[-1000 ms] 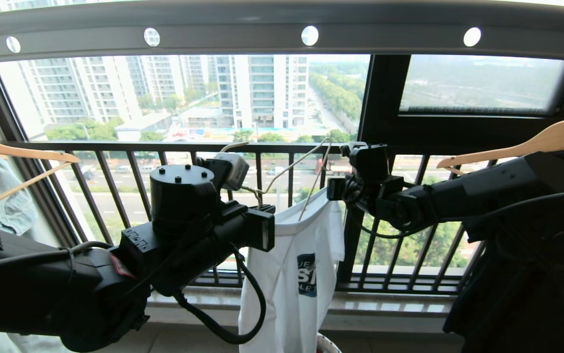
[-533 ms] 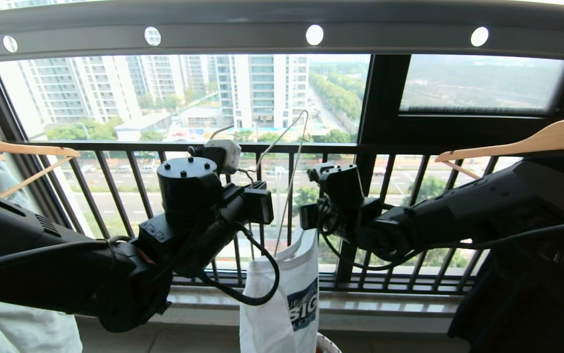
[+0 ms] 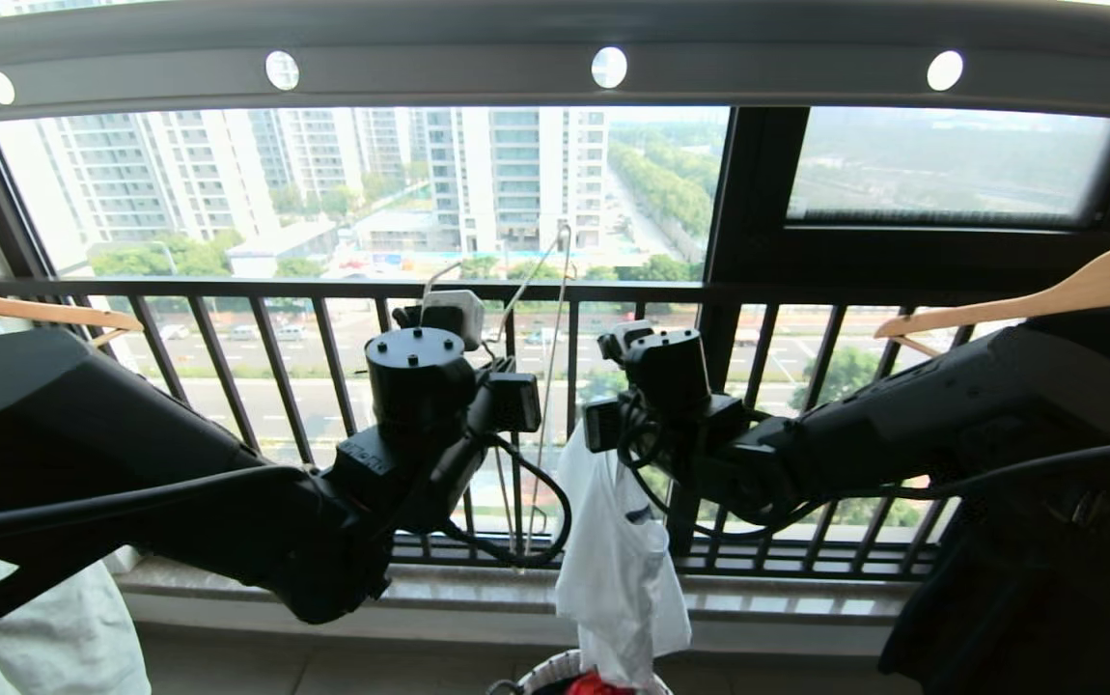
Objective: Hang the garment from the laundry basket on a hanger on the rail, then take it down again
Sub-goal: Take the clothes off the clothes rack
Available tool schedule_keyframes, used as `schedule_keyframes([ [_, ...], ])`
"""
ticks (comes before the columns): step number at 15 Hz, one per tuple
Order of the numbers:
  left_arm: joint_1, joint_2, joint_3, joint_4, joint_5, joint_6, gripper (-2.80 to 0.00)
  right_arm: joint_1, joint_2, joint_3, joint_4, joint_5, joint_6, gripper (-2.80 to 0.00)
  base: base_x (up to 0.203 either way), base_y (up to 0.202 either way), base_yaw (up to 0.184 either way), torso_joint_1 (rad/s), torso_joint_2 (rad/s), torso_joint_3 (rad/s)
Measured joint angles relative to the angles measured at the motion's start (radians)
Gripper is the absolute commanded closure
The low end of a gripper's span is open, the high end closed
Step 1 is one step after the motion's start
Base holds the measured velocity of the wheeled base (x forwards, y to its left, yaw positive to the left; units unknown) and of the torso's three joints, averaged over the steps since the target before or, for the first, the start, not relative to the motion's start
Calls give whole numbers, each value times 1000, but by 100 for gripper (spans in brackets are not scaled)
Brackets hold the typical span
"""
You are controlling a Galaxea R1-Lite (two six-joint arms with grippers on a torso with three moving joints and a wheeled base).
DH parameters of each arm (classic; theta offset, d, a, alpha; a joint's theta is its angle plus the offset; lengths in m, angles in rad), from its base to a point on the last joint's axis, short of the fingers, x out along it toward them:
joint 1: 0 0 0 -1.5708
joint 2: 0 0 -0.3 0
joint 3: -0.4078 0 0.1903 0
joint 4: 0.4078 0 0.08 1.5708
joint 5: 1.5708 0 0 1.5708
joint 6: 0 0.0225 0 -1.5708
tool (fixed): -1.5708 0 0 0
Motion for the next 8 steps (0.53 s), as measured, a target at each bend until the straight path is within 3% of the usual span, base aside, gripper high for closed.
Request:
schedule_keyframes([
  [5, 21, 4, 18, 8, 0, 85, 0, -24, 68, -2, -1, 1, -79, 0, 0, 0, 0, 0, 0, 0],
  [8, 32, -11, 20, 1, 1, 91, 0, -32, 123, 2, -3, 2, -124, 0, 0, 0, 0, 0, 0, 0],
])
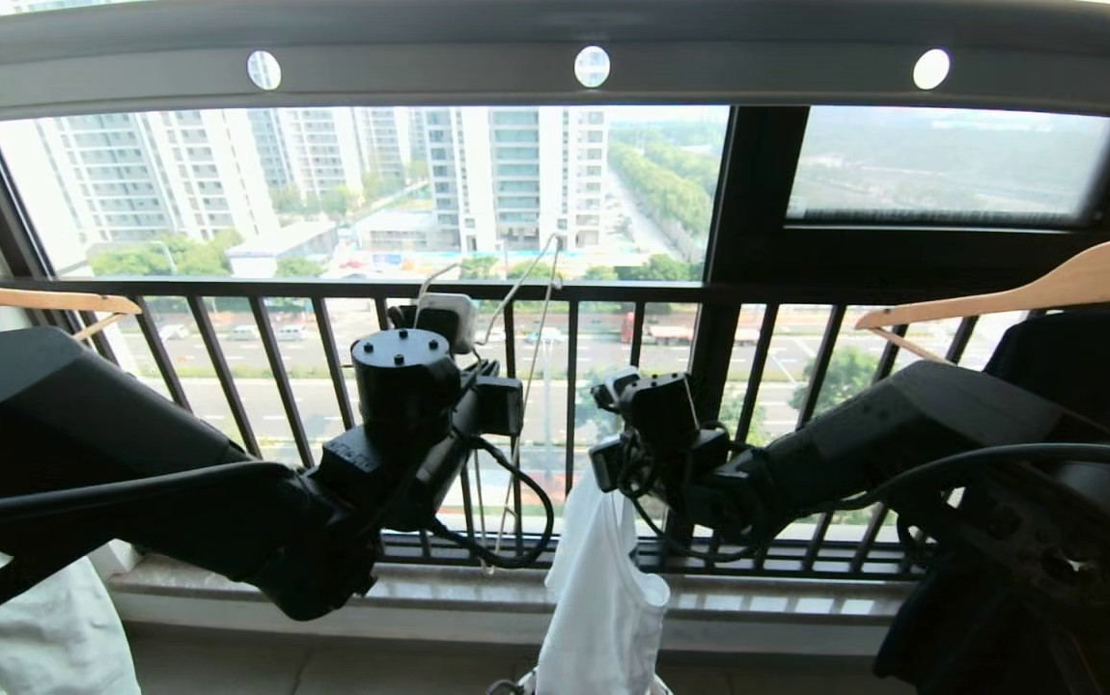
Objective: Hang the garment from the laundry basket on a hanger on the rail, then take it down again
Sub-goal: Take the clothes off the clothes rack
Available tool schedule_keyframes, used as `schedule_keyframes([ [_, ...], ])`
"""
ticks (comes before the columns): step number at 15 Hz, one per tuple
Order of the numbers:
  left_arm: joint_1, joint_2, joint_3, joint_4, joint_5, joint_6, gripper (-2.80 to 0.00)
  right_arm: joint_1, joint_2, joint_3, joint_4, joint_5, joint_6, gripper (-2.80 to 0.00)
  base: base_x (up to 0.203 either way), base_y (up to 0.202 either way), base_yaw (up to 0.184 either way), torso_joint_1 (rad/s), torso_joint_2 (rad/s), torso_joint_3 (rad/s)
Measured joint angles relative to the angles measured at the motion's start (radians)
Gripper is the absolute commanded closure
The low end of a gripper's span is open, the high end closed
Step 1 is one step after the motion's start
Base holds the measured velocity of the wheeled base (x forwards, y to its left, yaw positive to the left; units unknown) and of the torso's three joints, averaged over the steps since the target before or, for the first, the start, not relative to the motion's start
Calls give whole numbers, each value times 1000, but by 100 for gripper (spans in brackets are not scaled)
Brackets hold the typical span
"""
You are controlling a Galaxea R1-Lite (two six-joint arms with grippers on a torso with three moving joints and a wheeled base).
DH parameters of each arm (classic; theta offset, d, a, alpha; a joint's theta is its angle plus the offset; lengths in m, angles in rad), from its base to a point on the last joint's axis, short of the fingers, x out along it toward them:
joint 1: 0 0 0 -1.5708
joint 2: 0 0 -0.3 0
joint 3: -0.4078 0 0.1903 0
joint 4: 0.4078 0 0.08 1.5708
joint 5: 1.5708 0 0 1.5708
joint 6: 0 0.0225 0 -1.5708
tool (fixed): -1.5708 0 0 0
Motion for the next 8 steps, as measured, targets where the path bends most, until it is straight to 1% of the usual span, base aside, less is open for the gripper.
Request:
schedule_keyframes([
  [3, 10, -36, 0, -1, 1, 2, 0, -4, 60, -7, -39, 2, -19, 0, 0, 0, 0, 0, 0, 0],
  [6, 22, -75, 0, 3, -1, 7, 0, 4, 97, 9, -40, 0, -54, 0, 0, 0, 0, 0, 0, 0],
  [8, 28, -93, 0, 3, -1, 7, 0, 7, 114, 24, -38, -2, -97, 0, 0, 0, 0, 0, 0, 0],
])
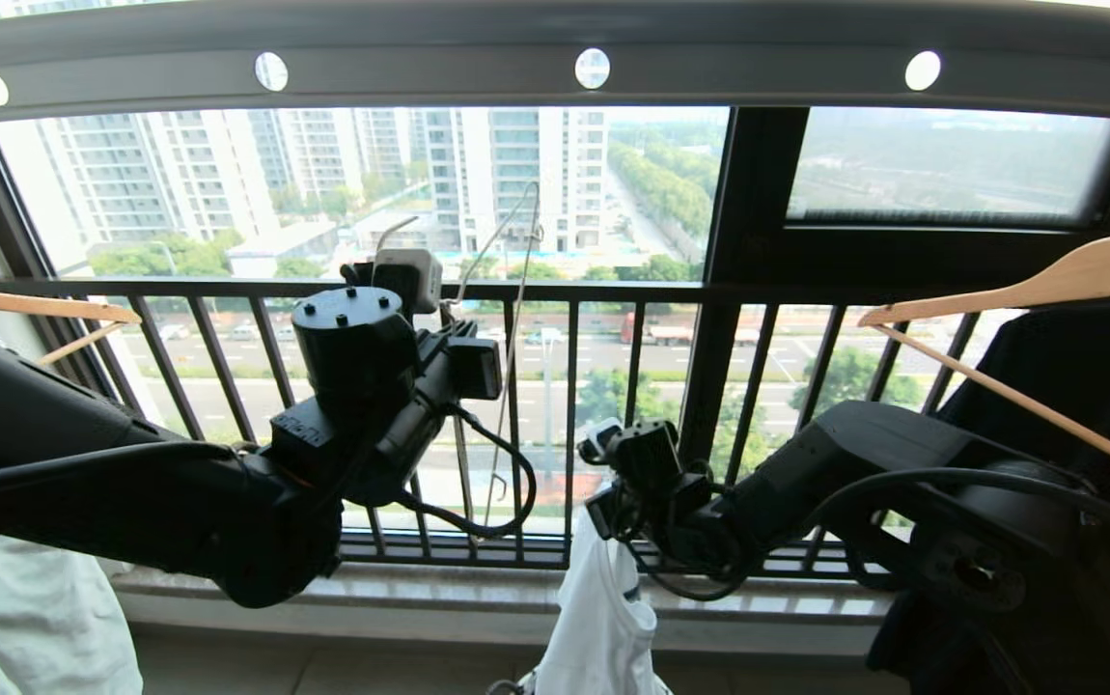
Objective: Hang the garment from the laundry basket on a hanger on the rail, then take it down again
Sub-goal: Take the clothes off the clothes rack, then put clothes in the basket
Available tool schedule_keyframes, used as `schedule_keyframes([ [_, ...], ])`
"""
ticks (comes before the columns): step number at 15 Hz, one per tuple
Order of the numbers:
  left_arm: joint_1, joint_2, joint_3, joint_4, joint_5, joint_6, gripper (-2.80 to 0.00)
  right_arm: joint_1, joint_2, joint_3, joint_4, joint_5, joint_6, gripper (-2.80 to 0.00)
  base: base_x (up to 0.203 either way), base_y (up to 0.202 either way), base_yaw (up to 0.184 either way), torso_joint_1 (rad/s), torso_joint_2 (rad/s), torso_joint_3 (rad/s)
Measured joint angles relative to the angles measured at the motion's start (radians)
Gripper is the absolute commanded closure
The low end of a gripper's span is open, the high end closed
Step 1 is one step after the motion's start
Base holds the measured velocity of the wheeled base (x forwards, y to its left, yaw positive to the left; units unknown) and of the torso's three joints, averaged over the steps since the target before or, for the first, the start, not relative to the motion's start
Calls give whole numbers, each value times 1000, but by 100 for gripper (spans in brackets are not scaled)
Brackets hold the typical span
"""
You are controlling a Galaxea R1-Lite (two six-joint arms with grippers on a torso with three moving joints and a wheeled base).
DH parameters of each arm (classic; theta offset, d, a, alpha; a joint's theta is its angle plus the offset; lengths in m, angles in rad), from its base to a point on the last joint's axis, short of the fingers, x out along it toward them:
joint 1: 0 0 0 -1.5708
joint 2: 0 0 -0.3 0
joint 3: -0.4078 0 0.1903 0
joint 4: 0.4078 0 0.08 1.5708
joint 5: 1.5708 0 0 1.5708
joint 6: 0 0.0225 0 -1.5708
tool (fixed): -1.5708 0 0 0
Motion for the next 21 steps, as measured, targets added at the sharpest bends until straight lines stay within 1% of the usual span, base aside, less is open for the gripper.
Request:
schedule_keyframes([
  [3, 3, -11, -1, 0, 0, 0, 0, -1, 18, 7, 0, -29, -35, 0, 0, 0, 0, 0, 0, 0],
  [10, 4, -16, -2, 0, 0, 0, 0, 1, 27, -1, -26, -58, -41, 0, 0, 0, 0, 0, 0, 0],
  [11, 4, -16, -2, 0, 0, 1, 0, 0, 27, -1, -26, -58, -41, -280, 0, 0, 0, 0, 0, 0],
  [16, 4, -17, -3, 0, 0, 1, 0, 3, 23, 13, -24, -58, -45, -280, 0, 0, 0, 0, 0, 0],
  [19, 4, -17, -4, 1, 0, 1, 0, 9, 14, 39, -22, -56, -75, -280, 0, 0, 0, 0, 0, 0],
  [21, 4, -17, -4, 0, 0, 2, 0, 11, 6, 53, 9, -51, -78, -280, 0, 0, 0, 0, 0, 0],
])
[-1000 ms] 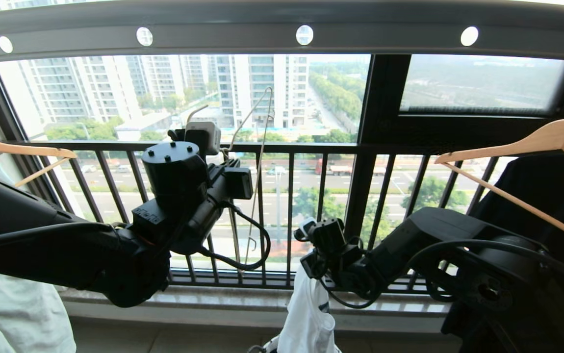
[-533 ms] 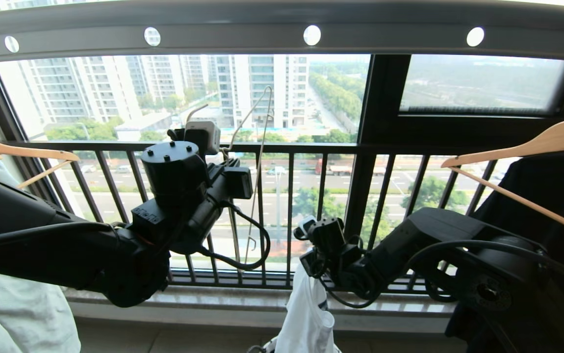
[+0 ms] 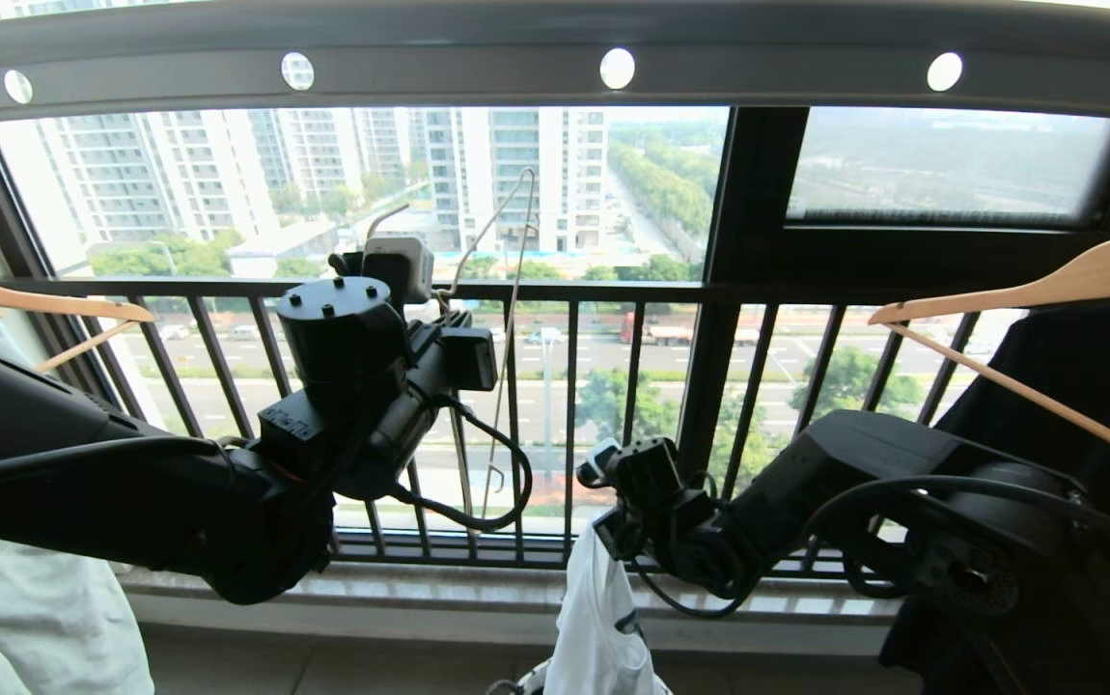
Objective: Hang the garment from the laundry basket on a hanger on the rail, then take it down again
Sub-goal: Put clothes in the basket
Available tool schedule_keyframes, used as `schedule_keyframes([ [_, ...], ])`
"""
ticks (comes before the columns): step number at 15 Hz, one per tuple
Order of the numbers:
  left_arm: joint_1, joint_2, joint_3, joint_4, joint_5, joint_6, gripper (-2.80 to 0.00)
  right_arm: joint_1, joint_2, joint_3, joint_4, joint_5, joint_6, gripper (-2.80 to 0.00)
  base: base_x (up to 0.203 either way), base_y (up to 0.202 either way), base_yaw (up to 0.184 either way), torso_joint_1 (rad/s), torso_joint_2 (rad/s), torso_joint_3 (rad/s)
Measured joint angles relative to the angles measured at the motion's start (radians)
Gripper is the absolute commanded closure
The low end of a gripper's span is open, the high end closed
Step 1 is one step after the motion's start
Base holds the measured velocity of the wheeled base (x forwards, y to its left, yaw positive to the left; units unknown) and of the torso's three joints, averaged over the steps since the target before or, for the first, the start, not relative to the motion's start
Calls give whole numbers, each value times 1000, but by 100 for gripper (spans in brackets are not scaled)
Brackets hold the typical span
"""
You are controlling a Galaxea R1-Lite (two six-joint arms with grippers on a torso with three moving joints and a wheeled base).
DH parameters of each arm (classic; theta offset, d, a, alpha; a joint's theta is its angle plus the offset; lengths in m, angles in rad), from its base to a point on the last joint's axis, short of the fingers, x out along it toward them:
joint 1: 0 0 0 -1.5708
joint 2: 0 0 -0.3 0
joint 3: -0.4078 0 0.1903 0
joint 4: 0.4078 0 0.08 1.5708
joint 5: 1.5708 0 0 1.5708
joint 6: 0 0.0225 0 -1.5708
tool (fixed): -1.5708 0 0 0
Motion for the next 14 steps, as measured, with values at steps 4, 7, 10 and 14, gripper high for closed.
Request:
schedule_keyframes([
  [4, 0, 0, 0, 0, 0, 0, 0, 2, -16, -9, 73, 17, 14, -280, 0, 0, 0, 0, 0, 0],
  [7, -1, 0, 0, 0, 0, 2, 0, 1, -21, -36, 155, 5, 19, -280, 0, 0, 0, 0, 0, 0],
  [10, 6, -2, -1, 1, -3, 8, 0, 1, -33, -45, 196, -8, 3, -280, 0, 0, 0, 0, 0, 0],
  [14, 9, -20, 2, 2, -6, 8, 0, -12, -35, -95, 305, -6, -85, -280, 0, 0, 0, 0, 0, 0],
])
